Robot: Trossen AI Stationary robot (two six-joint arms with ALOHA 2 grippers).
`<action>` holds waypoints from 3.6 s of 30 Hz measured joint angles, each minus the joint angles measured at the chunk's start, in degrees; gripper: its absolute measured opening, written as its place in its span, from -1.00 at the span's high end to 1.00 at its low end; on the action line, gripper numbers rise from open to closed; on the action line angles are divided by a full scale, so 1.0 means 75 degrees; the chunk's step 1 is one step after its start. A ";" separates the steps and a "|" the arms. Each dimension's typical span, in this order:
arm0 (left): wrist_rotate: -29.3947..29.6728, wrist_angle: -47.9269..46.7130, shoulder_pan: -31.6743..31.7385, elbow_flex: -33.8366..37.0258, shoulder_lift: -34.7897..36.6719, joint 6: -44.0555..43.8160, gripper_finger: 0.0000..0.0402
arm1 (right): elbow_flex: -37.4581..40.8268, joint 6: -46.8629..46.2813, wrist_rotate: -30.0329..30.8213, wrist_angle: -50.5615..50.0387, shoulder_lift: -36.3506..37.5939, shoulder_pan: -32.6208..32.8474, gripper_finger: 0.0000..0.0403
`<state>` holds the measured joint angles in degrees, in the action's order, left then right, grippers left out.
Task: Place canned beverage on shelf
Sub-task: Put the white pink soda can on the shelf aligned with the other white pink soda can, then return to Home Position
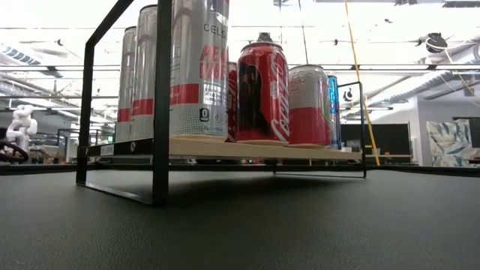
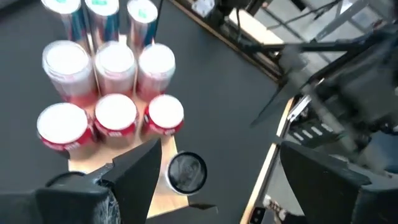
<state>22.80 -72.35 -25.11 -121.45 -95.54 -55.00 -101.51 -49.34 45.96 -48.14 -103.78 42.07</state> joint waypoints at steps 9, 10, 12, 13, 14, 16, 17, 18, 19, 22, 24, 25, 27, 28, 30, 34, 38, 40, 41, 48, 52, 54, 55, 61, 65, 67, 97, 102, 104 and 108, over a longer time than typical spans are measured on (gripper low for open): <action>0.0603 -0.0027 -0.0232 0.0000 0.0197 0.0384 -0.63 | 0.0000 0.0554 -0.0361 0.0814 -0.0875 -0.0800 0.10; 0.0628 -0.0027 -0.0243 0.0000 0.0206 0.0385 -0.63 | 0.0000 0.0669 -0.0488 0.1023 -0.0952 -0.0900 0.17; 0.0633 -0.0024 -0.0264 0.0000 0.0206 0.0385 -0.63 | 0.0000 0.0896 -0.0783 0.1318 -0.1052 -0.1060 0.29; 0.0633 -0.0024 -0.0264 0.0000 0.0203 0.0385 -0.63 | 0.0000 0.0929 -0.0930 0.1352 -0.1072 -0.1119 0.35; 0.0633 -0.0031 -0.0272 0.0000 0.0203 0.0385 -0.63 | 0.0000 0.0897 -0.0970 0.1333 -0.1077 -0.1162 0.41; 0.0635 -0.0050 -0.0301 0.0000 0.0203 0.0385 -0.63 | 0.0000 0.0763 -0.0965 0.1214 -0.1072 -0.1220 0.52; 0.0640 -0.0052 -0.0324 0.0000 0.0203 0.0385 -0.63 | 0.0000 0.0749 -0.0960 0.1185 -0.1071 -0.1244 0.57; 0.0651 -0.0076 -0.0341 0.0000 0.0203 0.0385 -0.63 | 0.0000 0.0750 -0.0971 0.1187 -0.1071 -0.1264 0.62; 0.0660 -0.0113 -0.0375 0.0000 0.0203 0.0388 -0.63 | 0.0000 0.0756 -0.0971 0.1189 -0.1071 -0.1277 0.66; 0.0715 -0.0198 -0.0423 0.0000 0.0203 0.0385 -0.63 | 0.0000 0.0749 -0.0971 0.1189 -0.1071 -0.1327 0.76; 0.0770 -0.0236 -0.0425 0.0000 0.0203 0.0386 -0.63 | 0.0000 0.0755 -0.0971 0.1189 -0.1071 -0.1359 0.82; 0.0796 -0.0234 -0.0424 0.0000 0.0203 0.0385 -0.63 | 0.0000 0.0763 -0.0973 0.1189 -0.1071 -0.1367 0.84; 0.0859 -0.0237 -0.0421 0.0000 0.0203 0.0388 -0.63 | 0.0000 0.0813 -0.0979 0.1192 -0.1071 -0.1395 0.88; 0.0888 -0.0239 -0.0421 0.0000 0.0203 0.0393 -0.63 | 0.0000 0.0854 -0.0998 0.1197 -0.1071 -0.1406 0.90; 0.0946 -0.0254 -0.0421 0.0000 0.0203 0.0400 -0.63 | 0.0000 0.0950 -0.1061 0.1268 -0.1071 -0.1431 0.92; 0.0969 -0.0263 -0.0421 0.0000 0.0203 0.0402 -0.63 | 0.0000 0.1114 -0.1172 0.1382 -0.1071 -0.1517 0.95; 0.0994 -0.0265 -0.0421 0.0000 0.0203 0.0430 -0.63 | 0.0000 0.1134 -0.1172 0.1361 -0.1071 -0.1589 0.95; 0.1001 -0.0281 -0.0419 0.0000 0.0203 0.0436 -0.63 | 0.0000 0.1160 -0.1172 0.1361 -0.1071 -0.1589 0.95; 0.1001 -0.0289 -0.0419 0.0000 0.0203 0.0434 -0.63 | 0.0001 0.1175 -0.1172 0.1361 -0.1071 -0.1589 0.95; 0.1003 -0.0311 -0.0419 0.0000 0.0200 0.0434 -0.63 | 0.0002 0.1255 -0.1220 0.1361 -0.1071 -0.1559 0.95; 0.1001 -0.0309 -0.0416 0.0000 0.0200 0.0436 -0.63 | 0.0013 0.1343 -0.1945 0.1237 -0.0851 -0.1504 0.95; 0.0986 -0.0312 -0.0419 0.0000 0.0200 0.0484 -0.63 | 0.0015 0.1402 -0.2337 0.1114 -0.0594 -0.1466 0.95; 0.0944 -0.0307 -0.0419 0.0000 0.0200 0.0566 -0.63 | 0.0015 0.1470 -0.2486 0.1079 -0.0421 -0.1438 0.95; 0.0603 -0.0126 -0.0379 0.0000 0.0231 0.1296 -0.52 | 0.0015 0.2074 -0.2800 0.0613 0.0808 -0.1306 0.95; 0.0222 0.0278 -0.0240 0.0000 0.0324 0.2107 -0.28 | 0.0010 0.2805 -0.3158 0.0464 0.1764 -0.1295 0.95; 0.0174 0.0406 -0.0219 0.0000 0.0387 0.2494 -0.11 | 0.0006 0.3141 -0.3178 0.0379 0.2190 -0.1295 0.95; -0.0663 0.2052 0.0760 0.0000 0.0681 0.5985 0.99 | 0.0003 0.5868 -0.3779 -0.1387 0.5978 -0.1286 1.00; -0.1374 0.2048 0.1250 0.0000 0.0680 0.6311 1.00 | 0.0225 0.6028 -0.4101 -0.1298 0.6163 -0.1286 1.00; -0.1999 0.2054 0.1500 0.0000 0.0681 0.6395 1.00 | 0.0546 0.6219 -0.4170 -0.0982 0.6301 -0.1286 1.00; -0.2638 0.2062 0.1872 0.0217 0.0686 0.6549 1.00 | 0.1613 0.6397 -0.4170 0.0071 0.6767 -0.1286 1.00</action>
<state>3.02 -56.89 -11.07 -119.82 -90.40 -5.89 -89.42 -1.36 14.68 -47.61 -53.03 32.42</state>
